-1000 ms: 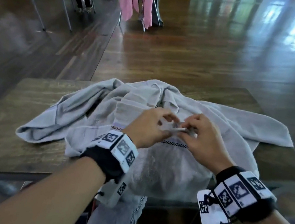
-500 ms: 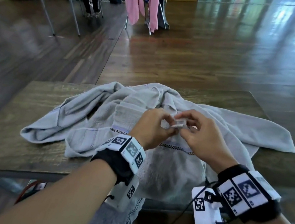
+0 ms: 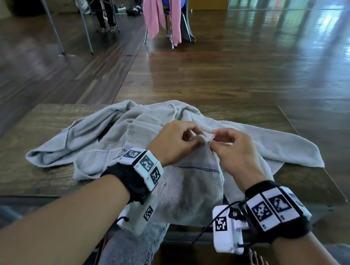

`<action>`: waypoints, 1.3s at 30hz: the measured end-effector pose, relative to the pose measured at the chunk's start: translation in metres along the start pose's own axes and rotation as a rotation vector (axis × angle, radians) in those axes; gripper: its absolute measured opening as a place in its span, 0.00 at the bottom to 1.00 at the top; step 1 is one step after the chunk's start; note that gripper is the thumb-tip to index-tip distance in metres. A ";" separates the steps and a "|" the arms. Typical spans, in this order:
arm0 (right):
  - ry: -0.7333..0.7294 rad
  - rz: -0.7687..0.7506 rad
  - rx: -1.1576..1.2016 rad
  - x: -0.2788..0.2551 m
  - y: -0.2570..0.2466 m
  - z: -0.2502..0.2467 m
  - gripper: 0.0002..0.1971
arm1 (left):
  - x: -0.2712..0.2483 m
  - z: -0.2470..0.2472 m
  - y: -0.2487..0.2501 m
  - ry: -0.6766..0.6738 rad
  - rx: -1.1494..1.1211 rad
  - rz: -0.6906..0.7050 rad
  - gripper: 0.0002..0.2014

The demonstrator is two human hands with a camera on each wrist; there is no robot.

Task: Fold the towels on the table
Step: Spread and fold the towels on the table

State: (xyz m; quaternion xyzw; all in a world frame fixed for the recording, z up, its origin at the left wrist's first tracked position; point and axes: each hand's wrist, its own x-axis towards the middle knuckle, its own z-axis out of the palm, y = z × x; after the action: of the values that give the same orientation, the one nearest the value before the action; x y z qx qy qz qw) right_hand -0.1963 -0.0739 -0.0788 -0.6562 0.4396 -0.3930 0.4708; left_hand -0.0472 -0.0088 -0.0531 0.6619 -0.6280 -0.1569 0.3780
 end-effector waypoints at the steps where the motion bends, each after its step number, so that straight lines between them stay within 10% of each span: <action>1: 0.002 0.007 0.022 -0.001 -0.003 0.000 0.08 | -0.001 -0.001 0.000 0.001 -0.002 -0.004 0.07; 34: -0.007 -0.066 0.022 -0.016 -0.007 -0.022 0.03 | 0.005 0.018 0.011 0.102 -0.136 -0.042 0.12; 39: -0.022 -0.107 -0.020 -0.011 -0.006 -0.023 0.04 | 0.009 0.007 0.006 -0.087 -0.019 -0.018 0.14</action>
State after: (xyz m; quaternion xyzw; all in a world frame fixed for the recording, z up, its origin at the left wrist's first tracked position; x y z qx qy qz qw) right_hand -0.2197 -0.0689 -0.0687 -0.6879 0.4026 -0.4059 0.4471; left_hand -0.0552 -0.0187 -0.0514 0.6564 -0.6363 -0.1950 0.3553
